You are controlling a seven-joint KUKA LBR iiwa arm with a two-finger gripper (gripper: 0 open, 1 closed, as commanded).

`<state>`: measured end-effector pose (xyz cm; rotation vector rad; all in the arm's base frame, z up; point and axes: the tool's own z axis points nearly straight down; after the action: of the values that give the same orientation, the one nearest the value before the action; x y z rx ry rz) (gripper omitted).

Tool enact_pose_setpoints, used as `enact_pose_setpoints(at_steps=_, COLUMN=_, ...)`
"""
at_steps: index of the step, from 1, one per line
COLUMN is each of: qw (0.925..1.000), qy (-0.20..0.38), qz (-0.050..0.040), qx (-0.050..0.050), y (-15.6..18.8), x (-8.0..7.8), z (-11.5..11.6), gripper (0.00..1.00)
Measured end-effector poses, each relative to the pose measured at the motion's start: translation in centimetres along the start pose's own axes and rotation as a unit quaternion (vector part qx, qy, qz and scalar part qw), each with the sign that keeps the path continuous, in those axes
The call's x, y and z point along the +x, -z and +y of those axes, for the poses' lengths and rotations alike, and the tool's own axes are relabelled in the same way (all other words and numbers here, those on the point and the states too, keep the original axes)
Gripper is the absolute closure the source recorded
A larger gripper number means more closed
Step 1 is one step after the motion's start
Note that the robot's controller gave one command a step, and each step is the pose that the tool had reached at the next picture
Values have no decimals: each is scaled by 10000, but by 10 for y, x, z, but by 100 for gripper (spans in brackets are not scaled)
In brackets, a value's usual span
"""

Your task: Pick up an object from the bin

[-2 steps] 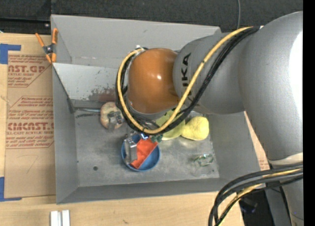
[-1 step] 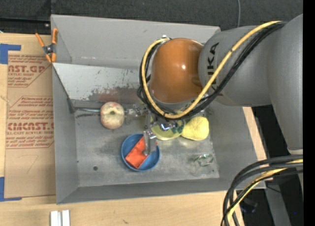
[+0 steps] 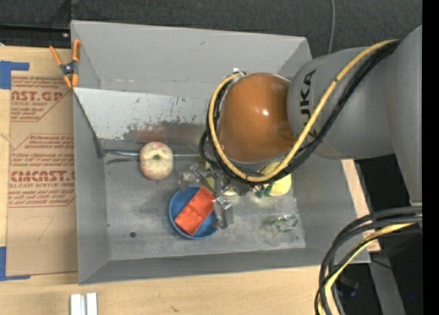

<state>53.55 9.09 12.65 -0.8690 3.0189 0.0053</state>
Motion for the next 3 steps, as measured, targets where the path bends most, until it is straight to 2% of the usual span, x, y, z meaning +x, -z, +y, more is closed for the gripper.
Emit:
enact_pose_setpoints(at_steps=1, qw=9951, qy=985, qz=-79, qx=20, y=-54, x=-25, z=-7, gripper=0)
enact_pose_setpoints(at_steps=2, qw=9940, qy=1087, qz=-80, qx=17, y=-48, x=-33, z=-14, gripper=100)
enact_pose_setpoints(at_steps=3, qw=9940, qy=1086, qz=-82, qx=16, y=-48, x=-33, z=-14, gripper=100)
